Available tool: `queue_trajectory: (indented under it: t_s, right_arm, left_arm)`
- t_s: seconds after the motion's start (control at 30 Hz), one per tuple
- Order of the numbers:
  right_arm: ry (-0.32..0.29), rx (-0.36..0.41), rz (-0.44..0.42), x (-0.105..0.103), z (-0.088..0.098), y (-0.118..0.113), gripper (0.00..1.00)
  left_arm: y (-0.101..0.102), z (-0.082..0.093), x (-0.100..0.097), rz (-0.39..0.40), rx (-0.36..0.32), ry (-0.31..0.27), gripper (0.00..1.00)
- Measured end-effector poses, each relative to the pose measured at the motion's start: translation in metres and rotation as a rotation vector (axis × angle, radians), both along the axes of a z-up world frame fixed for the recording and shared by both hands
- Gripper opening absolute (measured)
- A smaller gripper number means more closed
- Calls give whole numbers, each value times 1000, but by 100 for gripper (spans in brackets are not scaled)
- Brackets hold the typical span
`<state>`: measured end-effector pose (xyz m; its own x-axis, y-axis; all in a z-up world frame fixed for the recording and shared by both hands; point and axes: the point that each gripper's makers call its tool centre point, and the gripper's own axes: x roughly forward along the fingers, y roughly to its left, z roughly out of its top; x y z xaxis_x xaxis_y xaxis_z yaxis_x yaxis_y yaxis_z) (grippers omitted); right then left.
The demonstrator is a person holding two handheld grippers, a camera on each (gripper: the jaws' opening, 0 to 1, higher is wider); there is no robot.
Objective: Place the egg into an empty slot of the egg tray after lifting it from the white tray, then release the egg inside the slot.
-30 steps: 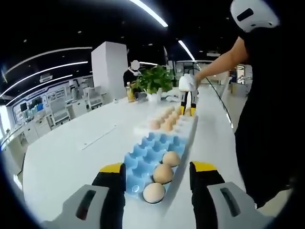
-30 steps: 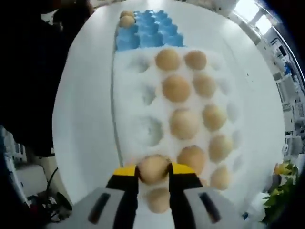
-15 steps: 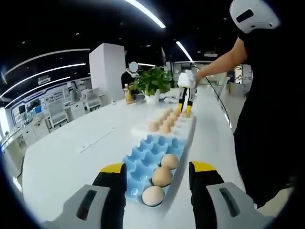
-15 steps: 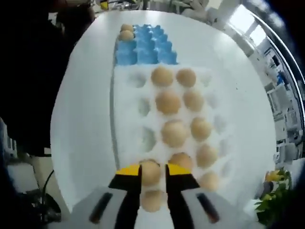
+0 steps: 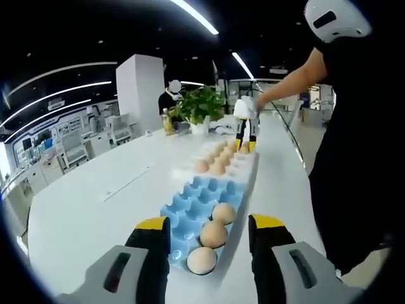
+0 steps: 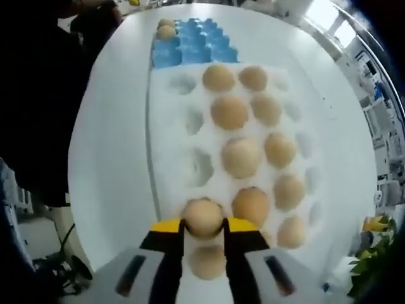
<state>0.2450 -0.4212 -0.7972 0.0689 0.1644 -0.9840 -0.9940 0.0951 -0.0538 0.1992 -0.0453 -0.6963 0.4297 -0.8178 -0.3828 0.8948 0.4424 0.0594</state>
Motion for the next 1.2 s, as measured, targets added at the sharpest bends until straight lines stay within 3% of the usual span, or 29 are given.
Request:
queue_trajectory:
  t_s: [0.13, 0.3, 0.7, 1.2]
  right_arm:
    - [13, -42, 56, -4, -2, 3, 26]
    - [28, -66, -29, 0, -4, -2, 23]
    - [-17, 1, -95, -1, 37, -2, 22]
    - [-17, 25, -103, -7, 44, 11, 22]
  left_arm:
    - [0, 0, 1, -3, 4, -4, 50]
    - [-3, 3, 2, 4, -11, -7, 49]
    - [5, 1, 2, 21, -4, -8, 49]
    - [5, -4, 5, 26, 10, 4, 57]
